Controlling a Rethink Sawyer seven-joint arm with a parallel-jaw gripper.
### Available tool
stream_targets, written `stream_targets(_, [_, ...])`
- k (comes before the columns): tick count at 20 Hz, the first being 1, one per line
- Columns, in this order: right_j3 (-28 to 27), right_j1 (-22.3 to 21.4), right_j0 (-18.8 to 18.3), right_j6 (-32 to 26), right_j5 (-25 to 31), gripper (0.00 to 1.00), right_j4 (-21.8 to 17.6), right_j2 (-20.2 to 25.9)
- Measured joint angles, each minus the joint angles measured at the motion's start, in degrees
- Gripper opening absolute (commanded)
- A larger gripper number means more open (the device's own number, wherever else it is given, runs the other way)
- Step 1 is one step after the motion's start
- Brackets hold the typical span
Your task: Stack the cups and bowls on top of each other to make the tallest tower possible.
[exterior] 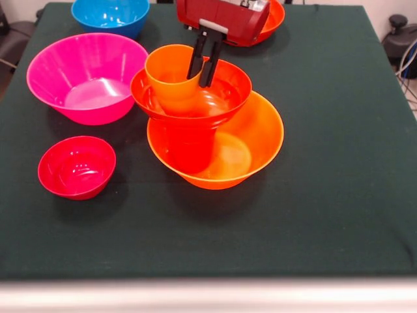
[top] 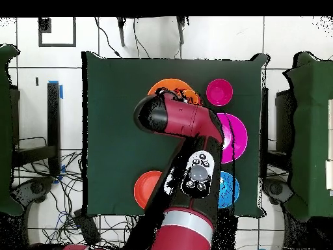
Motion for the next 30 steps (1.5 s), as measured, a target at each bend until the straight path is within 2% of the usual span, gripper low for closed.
stream_targets(11, [-0.01, 0.11, 0.93, 0.00, -0.01, 0.00, 1.70, -0.49])
stream_targets(12, [-0.02, 0.11, 1.17, 0.00, -0.01, 1.00, 1.92, -0.61])
stream_targets(30, [-0.05, 0.11, 1.72, 0.00, -0.01, 1.00, 2.65, -0.73])
